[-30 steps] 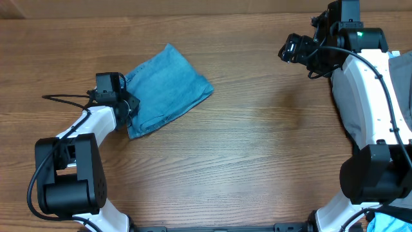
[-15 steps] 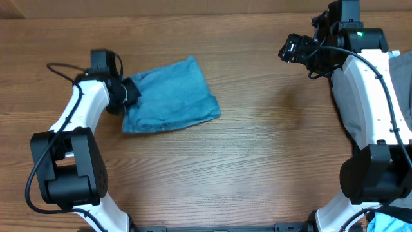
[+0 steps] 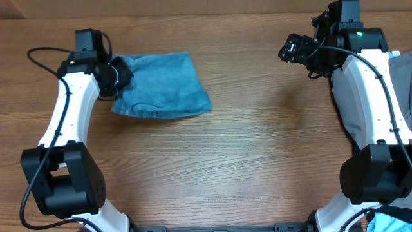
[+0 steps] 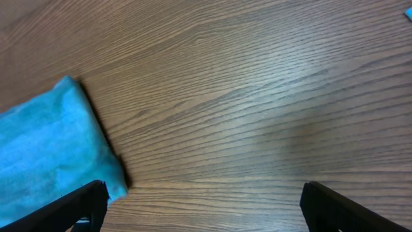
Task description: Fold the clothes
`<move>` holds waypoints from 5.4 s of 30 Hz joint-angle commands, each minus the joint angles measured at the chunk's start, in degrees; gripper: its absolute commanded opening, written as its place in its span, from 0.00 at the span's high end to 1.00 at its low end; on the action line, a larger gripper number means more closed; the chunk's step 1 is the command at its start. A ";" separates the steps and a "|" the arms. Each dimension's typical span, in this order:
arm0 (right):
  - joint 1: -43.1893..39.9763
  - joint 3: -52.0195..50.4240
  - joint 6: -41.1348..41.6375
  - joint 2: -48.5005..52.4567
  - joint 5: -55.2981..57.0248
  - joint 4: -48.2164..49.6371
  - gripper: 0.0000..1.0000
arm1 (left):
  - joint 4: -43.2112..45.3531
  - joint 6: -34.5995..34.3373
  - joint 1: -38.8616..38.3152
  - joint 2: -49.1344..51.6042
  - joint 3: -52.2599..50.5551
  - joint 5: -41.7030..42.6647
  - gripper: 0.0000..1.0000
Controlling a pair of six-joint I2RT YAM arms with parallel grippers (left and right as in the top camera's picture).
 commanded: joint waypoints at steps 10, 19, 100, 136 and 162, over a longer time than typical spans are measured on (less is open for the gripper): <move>-0.09 0.09 -0.37 -0.15 -0.24 0.26 0.00 | 18.14 -6.19 16.06 -3.17 2.36 29.44 0.96; -0.11 0.09 -0.37 -0.15 -0.24 0.26 0.00 | 28.28 -11.19 28.30 -3.17 2.36 41.94 0.96; -0.09 0.09 -0.37 -0.15 -0.24 0.26 0.00 | -14.16 28.65 14.16 1.03 8.57 -0.85 0.96; -0.11 0.09 -0.37 -0.15 -0.24 0.26 0.00 | 0.61 32.26 6.60 19.78 8.68 -24.87 0.95; -0.09 0.09 -0.37 -0.15 -0.24 0.26 0.00 | -16.52 31.41 11.72 19.12 10.99 -5.77 0.96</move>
